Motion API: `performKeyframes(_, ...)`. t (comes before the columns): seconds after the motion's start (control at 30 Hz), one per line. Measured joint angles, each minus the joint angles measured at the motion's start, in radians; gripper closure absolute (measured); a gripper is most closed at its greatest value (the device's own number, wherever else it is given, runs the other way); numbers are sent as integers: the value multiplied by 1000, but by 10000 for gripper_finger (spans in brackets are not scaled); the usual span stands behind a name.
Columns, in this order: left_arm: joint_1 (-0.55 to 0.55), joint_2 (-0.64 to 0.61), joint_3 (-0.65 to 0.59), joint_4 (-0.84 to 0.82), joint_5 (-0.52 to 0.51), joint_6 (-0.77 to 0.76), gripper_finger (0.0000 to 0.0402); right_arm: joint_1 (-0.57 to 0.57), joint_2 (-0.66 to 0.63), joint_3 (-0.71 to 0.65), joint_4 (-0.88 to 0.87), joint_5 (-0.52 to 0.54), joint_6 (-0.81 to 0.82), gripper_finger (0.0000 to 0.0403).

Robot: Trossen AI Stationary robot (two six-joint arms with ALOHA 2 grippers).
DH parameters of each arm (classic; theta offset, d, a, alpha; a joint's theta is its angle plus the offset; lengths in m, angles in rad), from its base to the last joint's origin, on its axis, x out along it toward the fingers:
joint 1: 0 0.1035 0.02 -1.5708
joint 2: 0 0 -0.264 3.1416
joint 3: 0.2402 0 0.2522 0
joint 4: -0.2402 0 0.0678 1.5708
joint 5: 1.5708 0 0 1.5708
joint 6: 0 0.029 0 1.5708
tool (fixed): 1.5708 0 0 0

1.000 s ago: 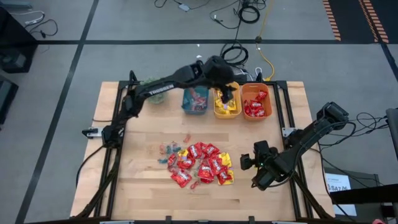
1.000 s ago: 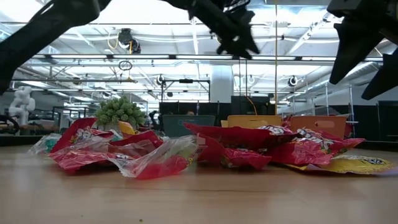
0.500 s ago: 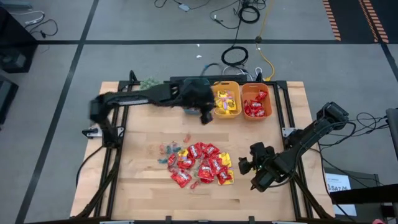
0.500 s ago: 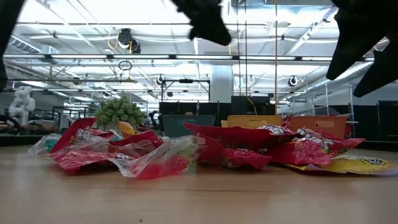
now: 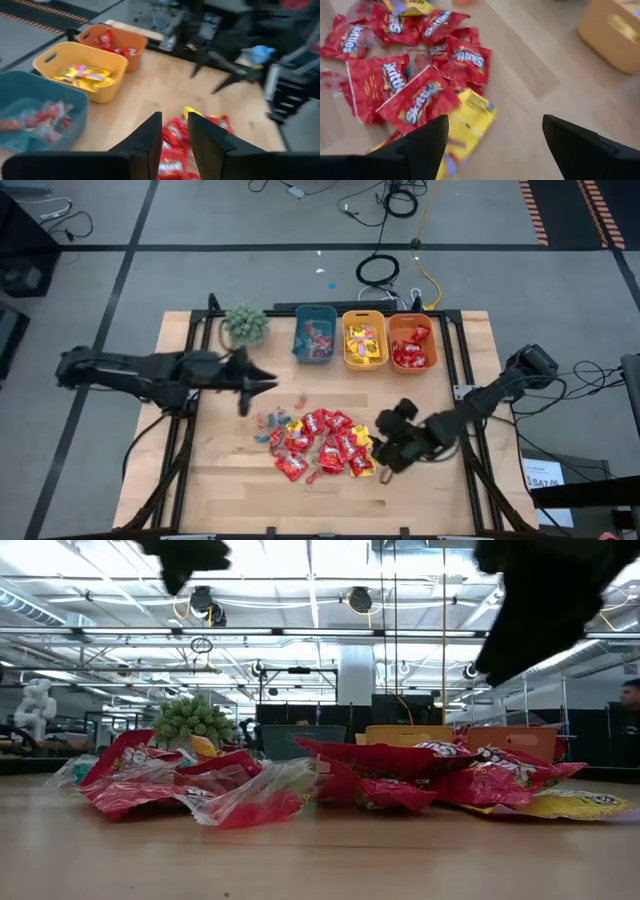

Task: Sort candy
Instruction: Put the yellow candy into the yellow bin

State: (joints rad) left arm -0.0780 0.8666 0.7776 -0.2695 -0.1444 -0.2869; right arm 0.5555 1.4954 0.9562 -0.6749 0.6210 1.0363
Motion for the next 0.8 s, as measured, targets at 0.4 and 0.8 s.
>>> performKeyframes(0.4, -82, -260, -116, -18, -18, -48, 299, -266, 255, 0, 183, -443, -162, 90)
performKeyframes(0.8, -81, -263, -117, -253, -18, -45, 299, -323, 222, 55, -39, -603, -94, 378)
